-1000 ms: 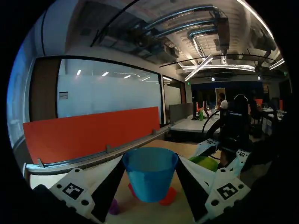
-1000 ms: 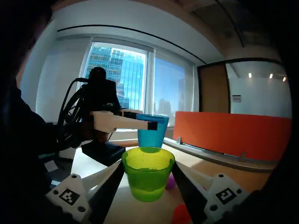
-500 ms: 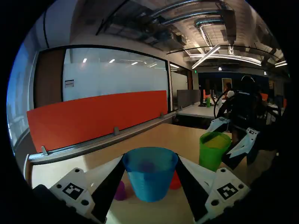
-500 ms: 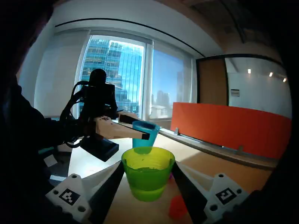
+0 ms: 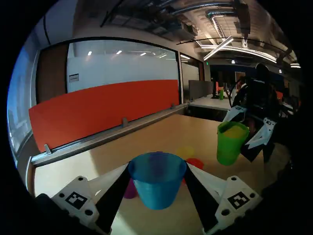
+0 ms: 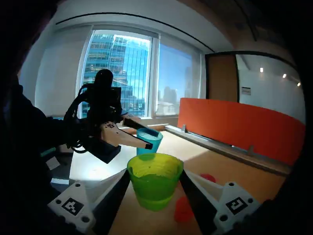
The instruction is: Pour water
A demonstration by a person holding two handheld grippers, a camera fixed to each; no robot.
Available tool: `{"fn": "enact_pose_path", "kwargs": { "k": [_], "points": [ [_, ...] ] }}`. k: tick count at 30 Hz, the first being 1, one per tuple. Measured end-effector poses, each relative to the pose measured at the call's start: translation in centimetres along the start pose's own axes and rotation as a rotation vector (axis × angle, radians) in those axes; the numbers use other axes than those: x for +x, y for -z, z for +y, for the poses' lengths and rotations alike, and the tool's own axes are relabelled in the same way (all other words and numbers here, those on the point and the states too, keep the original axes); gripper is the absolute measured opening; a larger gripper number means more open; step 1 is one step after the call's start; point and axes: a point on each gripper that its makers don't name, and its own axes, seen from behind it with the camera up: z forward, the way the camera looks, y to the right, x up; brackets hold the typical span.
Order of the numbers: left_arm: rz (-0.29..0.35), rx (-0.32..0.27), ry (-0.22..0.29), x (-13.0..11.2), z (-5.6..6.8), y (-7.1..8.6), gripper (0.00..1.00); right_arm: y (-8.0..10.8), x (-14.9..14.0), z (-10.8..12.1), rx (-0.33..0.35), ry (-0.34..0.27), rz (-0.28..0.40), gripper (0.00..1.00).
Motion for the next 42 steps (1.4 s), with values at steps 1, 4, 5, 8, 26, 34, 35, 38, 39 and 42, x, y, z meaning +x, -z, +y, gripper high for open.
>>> {"fn": "enact_pose_path", "kwargs": {
  "k": [1,4,5,8,26,34,35,38,39,42],
  "points": [
    [-0.014,0.001,-0.004,-0.5,-0.1,-0.1,0.89,0.0,-0.4,0.0,0.0,0.002,-0.011,0.9],
    [-0.054,0.005,-0.013,-1.8,-0.4,-0.6,0.89,-0.1,-1.5,0.2,0.004,0.006,-0.044,0.9],
    [-0.067,0.005,-0.016,-2.2,-0.6,-0.7,0.89,-0.1,-1.9,0.2,0.006,0.007,-0.056,0.9],
    [-0.099,0.006,-0.024,-3.2,-0.8,-1.1,0.89,-0.2,-2.7,0.4,0.012,0.005,-0.081,0.9],
    [-0.278,-0.003,-0.061,-8.9,-1.9,-2.0,0.9,-0.7,-6.2,0.1,0.058,-0.008,-0.19,0.9],
    [-0.36,-0.012,-0.085,-11.3,-2.6,-2.6,0.9,-0.9,-8.1,0.3,0.072,-0.017,-0.241,0.9],
    [-0.371,-0.016,-0.087,-11.6,-2.6,-2.7,0.9,-0.9,-8.3,0.3,0.074,-0.017,-0.247,0.9],
    [-0.395,-0.026,-0.086,-12.2,-2.7,-3.0,0.9,-1.1,-8.9,0.3,0.08,-0.019,-0.262,0.9],
    [-0.401,-0.028,-0.085,-12.4,-2.7,-3.1,0.9,-1.1,-9.1,0.2,0.082,-0.02,-0.266,0.9],
    [-0.416,-0.033,-0.078,-13.0,-2.8,-3.4,0.9,-1.2,-9.6,0.2,0.086,-0.023,-0.277,0.9]
  ]
}}
